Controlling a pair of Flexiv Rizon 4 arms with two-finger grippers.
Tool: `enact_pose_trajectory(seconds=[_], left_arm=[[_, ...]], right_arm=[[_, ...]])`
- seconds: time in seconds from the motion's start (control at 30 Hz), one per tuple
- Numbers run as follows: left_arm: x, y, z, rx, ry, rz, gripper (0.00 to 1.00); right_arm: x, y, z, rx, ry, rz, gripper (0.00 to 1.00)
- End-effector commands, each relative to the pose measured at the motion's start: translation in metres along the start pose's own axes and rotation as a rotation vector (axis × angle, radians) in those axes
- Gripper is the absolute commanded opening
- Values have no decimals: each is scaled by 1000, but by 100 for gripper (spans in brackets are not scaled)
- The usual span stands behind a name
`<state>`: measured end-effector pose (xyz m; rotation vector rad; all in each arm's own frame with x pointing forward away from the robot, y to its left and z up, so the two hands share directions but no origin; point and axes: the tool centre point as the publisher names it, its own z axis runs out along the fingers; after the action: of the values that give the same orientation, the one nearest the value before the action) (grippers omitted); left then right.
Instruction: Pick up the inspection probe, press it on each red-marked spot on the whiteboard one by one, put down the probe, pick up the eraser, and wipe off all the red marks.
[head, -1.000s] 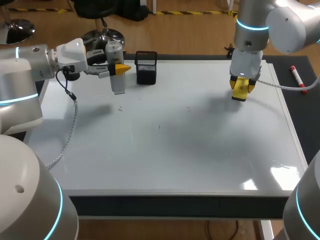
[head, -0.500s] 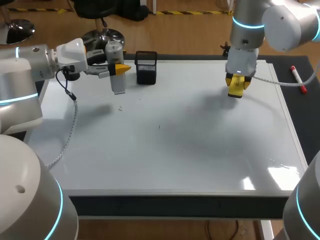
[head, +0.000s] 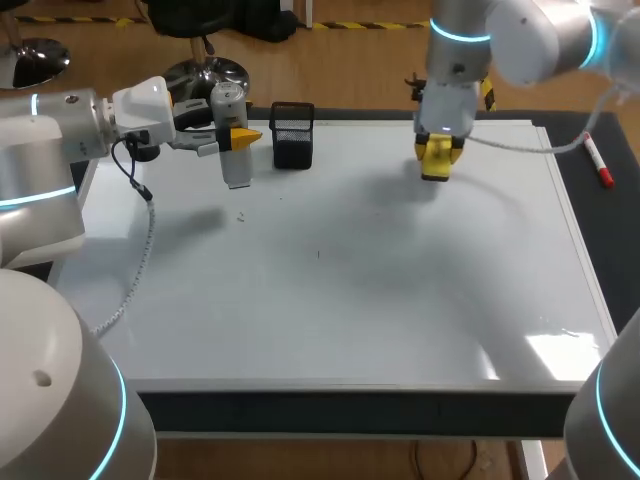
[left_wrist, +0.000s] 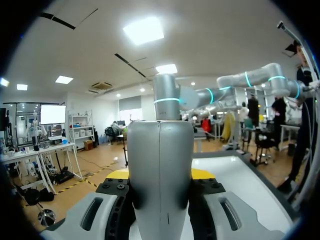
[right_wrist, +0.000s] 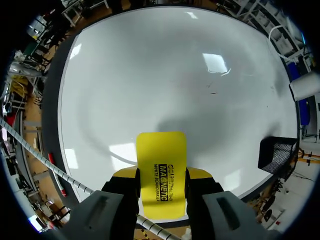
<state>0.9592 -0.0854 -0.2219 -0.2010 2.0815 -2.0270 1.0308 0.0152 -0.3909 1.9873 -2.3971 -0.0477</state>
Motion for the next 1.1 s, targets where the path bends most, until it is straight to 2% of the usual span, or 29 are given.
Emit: enact_pose_trajectory(seconds=[0.03, 0.57, 0.77, 1.1], left_arm=[[0, -1, 0, 0, -2, 1, 0], [0, -1, 0, 0, -2, 1, 0], [0, -1, 0, 0, -2, 1, 0], [0, -1, 0, 0, -2, 1, 0]], right_arm=[[-20, -11, 2, -22, 36, -13, 0], [-64, -19, 21, -62, 10, -75, 0], [-74, -29, 21, -59, -4, -84, 0], [-83, -30, 27, -75, -26, -82, 0]])
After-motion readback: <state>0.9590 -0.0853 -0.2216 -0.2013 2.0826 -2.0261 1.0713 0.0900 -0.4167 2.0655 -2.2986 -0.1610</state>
